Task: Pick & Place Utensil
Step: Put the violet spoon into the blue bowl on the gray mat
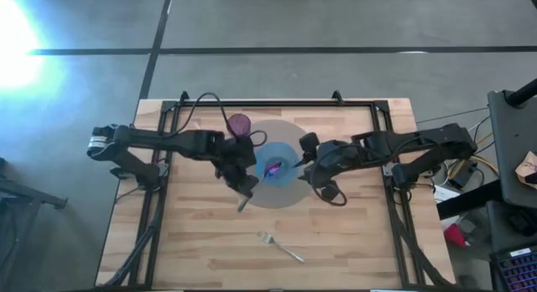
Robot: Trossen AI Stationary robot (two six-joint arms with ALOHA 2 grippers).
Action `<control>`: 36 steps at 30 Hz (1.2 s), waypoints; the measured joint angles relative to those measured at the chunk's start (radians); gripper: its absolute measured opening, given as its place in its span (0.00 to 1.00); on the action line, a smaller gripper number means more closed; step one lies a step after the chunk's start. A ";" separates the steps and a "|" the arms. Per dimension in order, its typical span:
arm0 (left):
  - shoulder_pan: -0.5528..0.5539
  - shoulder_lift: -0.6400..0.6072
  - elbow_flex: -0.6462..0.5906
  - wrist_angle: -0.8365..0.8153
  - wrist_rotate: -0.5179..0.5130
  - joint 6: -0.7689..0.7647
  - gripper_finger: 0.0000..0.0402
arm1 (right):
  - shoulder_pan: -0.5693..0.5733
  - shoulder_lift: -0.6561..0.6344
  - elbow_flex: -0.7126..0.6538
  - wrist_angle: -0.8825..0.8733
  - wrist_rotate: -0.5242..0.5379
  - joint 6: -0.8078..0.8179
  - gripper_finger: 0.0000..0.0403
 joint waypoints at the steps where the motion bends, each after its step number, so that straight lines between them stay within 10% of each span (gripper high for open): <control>1: -0.003 0.001 0.000 0.000 -0.025 0.019 0.00 | 0.000 0.001 -0.020 0.039 -0.001 -0.010 0.41; 14: -0.051 0.003 -0.002 -0.108 -0.385 0.345 0.00 | -0.028 0.013 -0.182 0.400 0.000 0.050 0.41; 36: -0.066 0.003 -0.010 -0.170 -0.468 0.616 0.00 | -0.109 0.237 0.056 0.236 -0.001 0.245 0.41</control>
